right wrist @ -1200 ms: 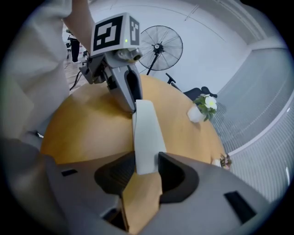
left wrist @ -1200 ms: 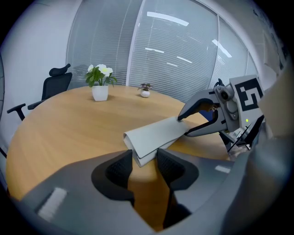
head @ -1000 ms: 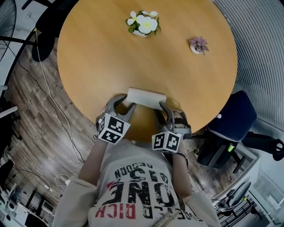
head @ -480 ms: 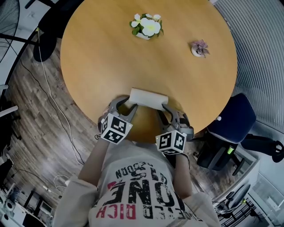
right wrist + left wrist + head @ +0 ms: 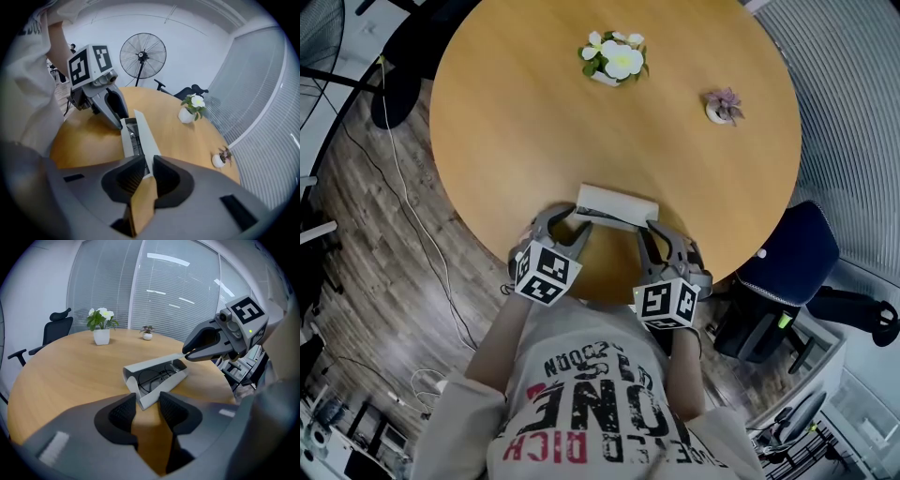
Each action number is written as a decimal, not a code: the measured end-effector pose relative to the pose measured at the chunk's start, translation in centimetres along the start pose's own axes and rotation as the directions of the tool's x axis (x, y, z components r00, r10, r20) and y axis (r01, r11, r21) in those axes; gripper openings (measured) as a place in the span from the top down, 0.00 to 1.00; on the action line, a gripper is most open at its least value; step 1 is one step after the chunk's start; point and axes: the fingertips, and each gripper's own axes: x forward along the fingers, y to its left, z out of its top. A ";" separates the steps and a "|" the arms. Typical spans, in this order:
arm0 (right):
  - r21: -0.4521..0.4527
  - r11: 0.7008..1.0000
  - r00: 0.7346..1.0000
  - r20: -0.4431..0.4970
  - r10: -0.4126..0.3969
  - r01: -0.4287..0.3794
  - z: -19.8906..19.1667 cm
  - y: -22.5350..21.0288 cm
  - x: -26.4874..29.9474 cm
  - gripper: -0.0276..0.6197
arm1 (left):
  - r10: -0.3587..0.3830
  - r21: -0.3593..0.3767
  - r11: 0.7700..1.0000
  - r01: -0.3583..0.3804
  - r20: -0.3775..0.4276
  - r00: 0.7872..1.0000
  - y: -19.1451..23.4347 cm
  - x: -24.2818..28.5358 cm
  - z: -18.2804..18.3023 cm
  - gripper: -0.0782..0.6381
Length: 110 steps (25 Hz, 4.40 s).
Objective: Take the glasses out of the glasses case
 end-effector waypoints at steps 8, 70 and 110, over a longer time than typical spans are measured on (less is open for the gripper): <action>0.054 0.998 0.999 0.031 -0.041 0.039 0.5 -1.7 0.1 0.86 | -0.003 -0.005 1.000 0.003 -0.003 1.000 0.0 0.0 0.0 0.65; 0.462 0.881 0.969 0.152 -0.196 0.106 1.7 -8.4 1.7 0.80 | 0.009 -0.025 1.000 -0.009 -0.014 1.000 0.3 0.2 -0.1 0.66; 0.791 0.594 0.724 0.325 -0.608 0.145 9.6 -7.3 -17.1 0.91 | 0.074 0.021 0.994 -0.105 0.581 0.810 1.5 -18.4 16.9 0.88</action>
